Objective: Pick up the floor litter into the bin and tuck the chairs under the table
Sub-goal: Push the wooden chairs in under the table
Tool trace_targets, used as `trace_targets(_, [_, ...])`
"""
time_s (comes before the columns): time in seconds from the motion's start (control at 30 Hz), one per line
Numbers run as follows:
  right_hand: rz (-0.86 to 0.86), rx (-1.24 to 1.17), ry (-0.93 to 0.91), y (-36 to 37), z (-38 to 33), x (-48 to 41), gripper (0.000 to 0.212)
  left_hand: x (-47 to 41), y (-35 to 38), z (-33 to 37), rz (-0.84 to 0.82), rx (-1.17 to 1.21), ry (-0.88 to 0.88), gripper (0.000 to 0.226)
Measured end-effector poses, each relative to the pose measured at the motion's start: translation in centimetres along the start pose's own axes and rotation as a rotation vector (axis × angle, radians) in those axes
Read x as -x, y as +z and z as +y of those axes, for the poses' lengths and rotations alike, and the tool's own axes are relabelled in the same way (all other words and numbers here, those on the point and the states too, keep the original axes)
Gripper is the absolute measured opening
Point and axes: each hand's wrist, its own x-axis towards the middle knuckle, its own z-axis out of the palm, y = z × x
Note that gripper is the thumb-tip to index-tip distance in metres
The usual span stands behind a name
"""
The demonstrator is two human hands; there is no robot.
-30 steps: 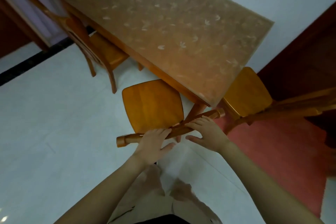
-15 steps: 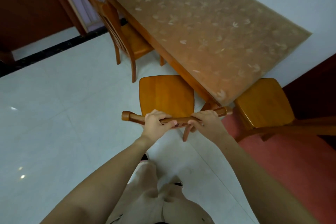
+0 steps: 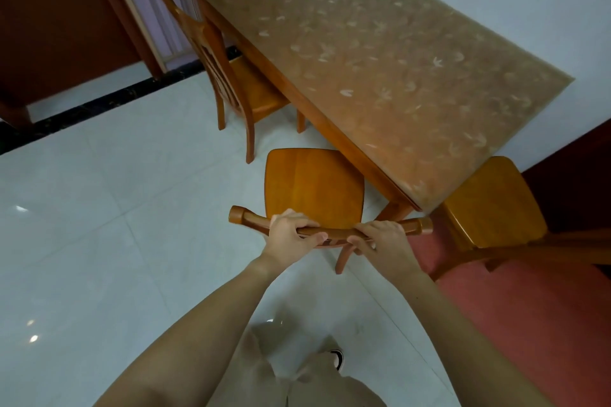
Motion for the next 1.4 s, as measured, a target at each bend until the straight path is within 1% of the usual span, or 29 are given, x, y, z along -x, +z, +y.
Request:
trace_targets(0.1, [0.006,0.021,0.052,1.3,-2.0,-0.7,0.051,-1.0,-2.2,-1.3,-0.050,-0.018,0.027,0.023])
trace_targets(0.17, [0.041,0.014,0.092,2.2,-3.9,-1.1,0.045,-1.7,-3.9,-2.5,-0.075,-0.025,0.073,0.022])
trace_targets(0.3, [0.104,0.023,0.184,4.4,-8.5,-2.2,0.058,-3.1,-8.0,-5.4,-0.126,-0.037,0.183,0.024])
trace_targets(0.37, [0.122,0.024,0.234,5.5,-10.8,-2.9,0.057,-3.9,-10.1,-6.9,-0.164,-0.035,0.217,0.027])
trace_targets(0.47, [0.145,0.014,0.312,7.0,-14.2,-4.2,0.045,-5.4,-13.3,-8.9,-0.226,-0.034,0.257,0.034])
trace_targets(0.57, [0.183,0.000,0.372,8.3,-17.5,-6.0,0.036,-7.2,-16.3,-10.9,-0.318,-0.050,0.269,0.033])
trace_targets(0.63, [0.173,-0.002,0.415,8.9,-19.6,-7.3,0.034,-8.5,-18.3,-12.0,-0.361,-0.062,0.273,0.031])
trace_targets(0.73, [0.153,-0.015,0.478,10.0,-22.5,-9.1,0.039,-9.9,-21.0,-13.6,-0.408,-0.083,0.311,0.020])
trace_targets(0.83, [0.157,-0.041,0.531,10.9,-24.8,-10.6,0.052,-11.1,-23.0,-14.6,-0.439,-0.078,0.331,0.019])
trace_targets(0.93, [0.182,-0.059,0.569,11.7,-26.3,-11.8,0.062,-12.1,-24.2,-15.7,-0.453,-0.067,0.358,0.020])
trace_targets(1.17, [0.238,-0.103,0.636,12.3,-26.8,-13.0,0.059,-13.7,-24.6,-16.4,-0.471,-0.037,0.386,0.023])
trace_targets(1.33, [0.279,-0.217,0.696,12.3,-27.1,-15.0,0.044,-16.4,-24.8,-16.5,-0.510,-0.045,0.397,0.022])
trace_targets(1.4, [0.290,-0.235,0.714,12.0,-27.0,-16.1,0.044,-17.9,-24.8,-16.5,-0.528,-0.043,0.407,0.022])
